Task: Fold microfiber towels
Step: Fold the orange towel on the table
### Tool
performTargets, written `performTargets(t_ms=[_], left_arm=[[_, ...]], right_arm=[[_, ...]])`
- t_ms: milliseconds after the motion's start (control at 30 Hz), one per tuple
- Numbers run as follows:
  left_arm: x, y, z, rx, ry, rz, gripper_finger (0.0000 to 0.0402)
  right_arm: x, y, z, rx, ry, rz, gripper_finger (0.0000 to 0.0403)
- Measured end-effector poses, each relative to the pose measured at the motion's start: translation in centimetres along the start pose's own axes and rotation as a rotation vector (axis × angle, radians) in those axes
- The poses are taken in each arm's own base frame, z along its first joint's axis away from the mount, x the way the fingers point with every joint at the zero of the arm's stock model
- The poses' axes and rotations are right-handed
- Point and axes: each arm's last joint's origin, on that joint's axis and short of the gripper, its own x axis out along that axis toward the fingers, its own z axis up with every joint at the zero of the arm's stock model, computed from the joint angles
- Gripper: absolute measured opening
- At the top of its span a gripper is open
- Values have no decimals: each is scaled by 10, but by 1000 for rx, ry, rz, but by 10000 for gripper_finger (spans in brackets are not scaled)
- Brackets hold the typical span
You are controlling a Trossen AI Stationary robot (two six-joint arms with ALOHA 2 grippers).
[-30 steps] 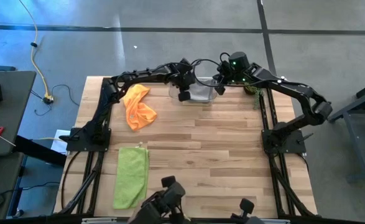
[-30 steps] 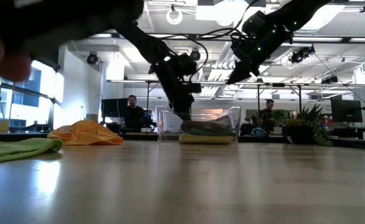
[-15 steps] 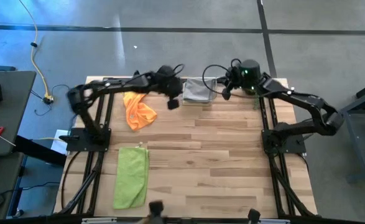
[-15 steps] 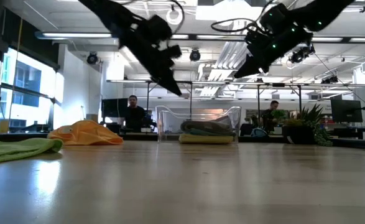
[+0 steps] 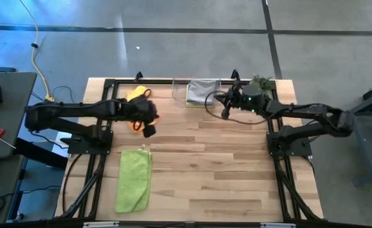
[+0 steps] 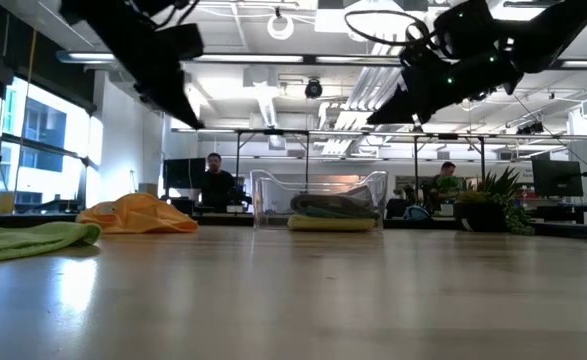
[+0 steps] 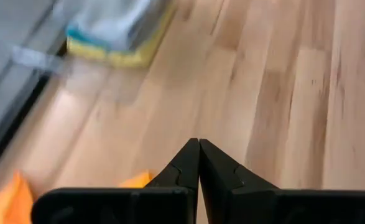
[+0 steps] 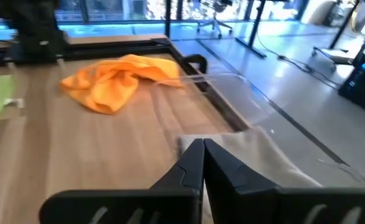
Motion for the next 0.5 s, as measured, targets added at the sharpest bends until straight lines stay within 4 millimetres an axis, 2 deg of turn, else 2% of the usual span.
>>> performTargets(t_ms=[100, 200, 400, 500], left_arm=[[-9, -6, -11, -38, 61, 15, 7], [-8, -8, -19, -39, 147, 29, 24], [15, -8, -24, -30, 263, -37, 76], [24, -4, -27, 12, 312, 4, 105]], right_arm=[[0, 15, -1, -17, -13, 49, 0], [0, 29, -1, -33, -17, 103, 0], [-2, 48, 3, -59, -45, 135, 0], [-2, 51, 3, -64, -39, 128, 0]])
